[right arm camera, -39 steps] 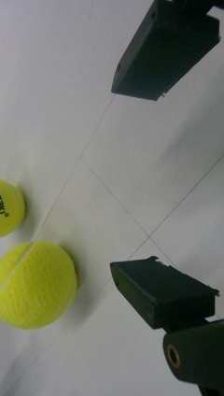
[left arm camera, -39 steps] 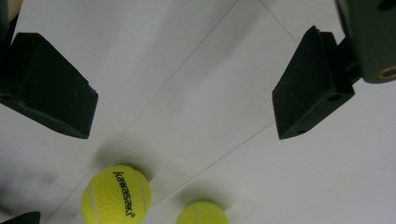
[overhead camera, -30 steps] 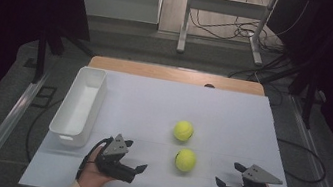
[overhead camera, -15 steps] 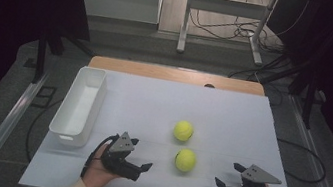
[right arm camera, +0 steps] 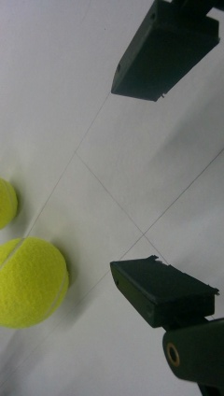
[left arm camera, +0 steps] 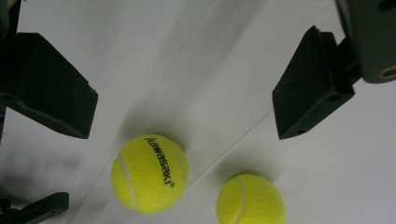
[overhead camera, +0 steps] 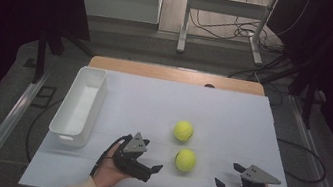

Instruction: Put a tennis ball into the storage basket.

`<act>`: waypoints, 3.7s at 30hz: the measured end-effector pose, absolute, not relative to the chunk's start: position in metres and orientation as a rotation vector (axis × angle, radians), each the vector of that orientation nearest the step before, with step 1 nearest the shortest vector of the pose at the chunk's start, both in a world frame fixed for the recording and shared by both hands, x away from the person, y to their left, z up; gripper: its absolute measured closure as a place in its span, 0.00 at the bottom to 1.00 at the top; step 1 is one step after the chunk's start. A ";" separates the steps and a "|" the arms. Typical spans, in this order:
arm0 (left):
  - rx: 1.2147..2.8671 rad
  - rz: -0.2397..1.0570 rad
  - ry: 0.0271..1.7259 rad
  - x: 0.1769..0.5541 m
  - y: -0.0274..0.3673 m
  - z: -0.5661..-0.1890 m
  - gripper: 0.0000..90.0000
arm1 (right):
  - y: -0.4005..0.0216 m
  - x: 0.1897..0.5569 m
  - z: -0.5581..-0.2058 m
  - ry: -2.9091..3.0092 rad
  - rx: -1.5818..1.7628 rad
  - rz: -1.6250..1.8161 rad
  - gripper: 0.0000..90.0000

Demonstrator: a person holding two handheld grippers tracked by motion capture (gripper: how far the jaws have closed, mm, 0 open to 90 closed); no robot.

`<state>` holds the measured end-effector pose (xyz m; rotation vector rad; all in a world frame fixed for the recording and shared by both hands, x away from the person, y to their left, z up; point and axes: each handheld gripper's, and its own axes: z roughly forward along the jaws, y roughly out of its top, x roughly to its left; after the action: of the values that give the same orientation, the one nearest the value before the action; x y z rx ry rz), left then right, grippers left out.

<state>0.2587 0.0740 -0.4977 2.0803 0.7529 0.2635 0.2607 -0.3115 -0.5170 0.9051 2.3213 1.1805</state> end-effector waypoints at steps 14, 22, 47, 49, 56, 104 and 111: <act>2.091 0.236 0.745 0.265 0.062 -0.498 0.08 | -0.311 0.261 -0.518 2.332 0.895 1.162 0.15; 2.099 0.224 0.736 0.268 0.055 -0.500 0.08 | -0.310 0.260 -0.518 2.337 0.893 1.161 0.15; 2.130 0.204 0.717 0.272 0.042 -0.502 0.08 | -0.306 0.260 -0.522 2.379 0.859 1.093 0.17; 2.133 0.203 0.717 0.272 0.042 -0.503 0.08 | -0.306 0.260 -0.522 2.383 0.864 1.089 0.17; 2.139 0.200 0.717 0.271 0.042 -0.503 0.08 | -0.306 0.260 -0.522 2.393 0.857 1.081 0.17; 2.236 0.171 0.733 0.271 0.036 -0.520 0.09 | -0.300 0.259 -0.528 2.466 0.806 1.007 0.17; 2.266 0.175 0.733 0.270 0.033 -0.524 0.09 | -0.300 0.259 -0.528 2.472 0.803 1.002 0.17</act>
<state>0.2701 0.0334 -0.5239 2.2663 0.7330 0.1751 0.2585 -0.3000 -0.5281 0.8032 2.4719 1.0019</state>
